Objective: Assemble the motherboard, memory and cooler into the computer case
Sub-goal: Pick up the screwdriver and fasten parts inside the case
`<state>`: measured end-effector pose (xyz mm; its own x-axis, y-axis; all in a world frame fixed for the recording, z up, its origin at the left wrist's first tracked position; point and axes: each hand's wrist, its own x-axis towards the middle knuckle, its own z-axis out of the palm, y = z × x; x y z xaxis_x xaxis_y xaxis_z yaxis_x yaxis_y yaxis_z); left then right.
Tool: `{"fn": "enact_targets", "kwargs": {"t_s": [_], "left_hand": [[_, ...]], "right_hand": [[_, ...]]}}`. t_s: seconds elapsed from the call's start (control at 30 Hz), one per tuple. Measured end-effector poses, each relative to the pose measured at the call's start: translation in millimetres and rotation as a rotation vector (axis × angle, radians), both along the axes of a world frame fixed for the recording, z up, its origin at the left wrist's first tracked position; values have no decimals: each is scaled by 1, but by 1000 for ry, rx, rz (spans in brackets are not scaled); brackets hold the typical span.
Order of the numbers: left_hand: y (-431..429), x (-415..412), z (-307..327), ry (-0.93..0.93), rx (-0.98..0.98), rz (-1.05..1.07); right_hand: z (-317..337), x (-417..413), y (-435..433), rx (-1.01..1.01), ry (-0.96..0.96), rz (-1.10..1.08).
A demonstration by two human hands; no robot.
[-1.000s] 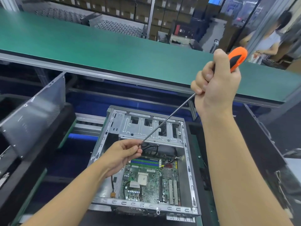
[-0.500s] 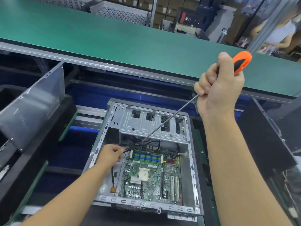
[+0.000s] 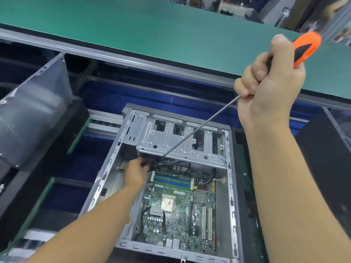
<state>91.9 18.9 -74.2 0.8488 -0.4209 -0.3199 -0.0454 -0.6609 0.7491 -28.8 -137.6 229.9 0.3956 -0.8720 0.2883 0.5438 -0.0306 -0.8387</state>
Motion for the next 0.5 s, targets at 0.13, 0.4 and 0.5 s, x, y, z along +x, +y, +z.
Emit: {"fn": "enact_targets", "kwargs": {"t_s": [0.13,0.4,0.5], "left_hand": [[-8,-5,-2,-100,42,2],[-14,-4,-9,-98,111,2],[-13,-2,-11,-122,126,-31]], "right_hand": [[-3,22,1,-17,10,13],[-20,53,16,-61,43,64],[-18,57,20,-93,39,81]]}}
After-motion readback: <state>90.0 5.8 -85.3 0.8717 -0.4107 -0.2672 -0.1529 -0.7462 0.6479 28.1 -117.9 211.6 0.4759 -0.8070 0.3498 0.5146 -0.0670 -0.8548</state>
